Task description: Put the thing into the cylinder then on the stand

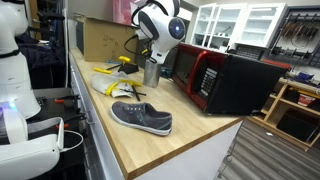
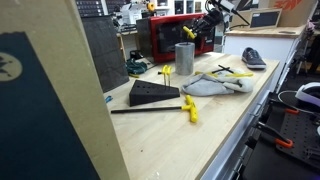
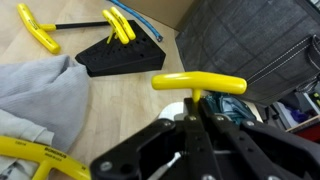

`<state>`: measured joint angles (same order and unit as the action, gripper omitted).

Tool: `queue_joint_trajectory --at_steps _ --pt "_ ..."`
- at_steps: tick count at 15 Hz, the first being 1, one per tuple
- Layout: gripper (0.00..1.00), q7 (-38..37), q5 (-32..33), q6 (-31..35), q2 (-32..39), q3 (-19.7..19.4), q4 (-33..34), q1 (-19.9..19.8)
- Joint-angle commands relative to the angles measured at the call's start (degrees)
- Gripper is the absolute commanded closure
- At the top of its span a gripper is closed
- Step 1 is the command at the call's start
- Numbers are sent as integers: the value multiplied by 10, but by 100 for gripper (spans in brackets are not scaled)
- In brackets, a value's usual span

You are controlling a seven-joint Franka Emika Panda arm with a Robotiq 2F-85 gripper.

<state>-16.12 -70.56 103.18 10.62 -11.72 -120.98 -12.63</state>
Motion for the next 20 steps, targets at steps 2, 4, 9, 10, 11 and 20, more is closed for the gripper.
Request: queue_joint_trajectory --at_steps 2,4,9,10,11,20 --pt "98 -8 -2 17 24 -8 6 0" --pt "67 -9 10 51 14 -9 -2 8" --pt "32 -4 40 168 -58 -4 -35 26" --pt "25 -5 54 196 -71 -2 -41 30" --pt "16 -7 75 229 -89 2 -49 35" --pt "0 -10 364 288 -169 62 -66 67"
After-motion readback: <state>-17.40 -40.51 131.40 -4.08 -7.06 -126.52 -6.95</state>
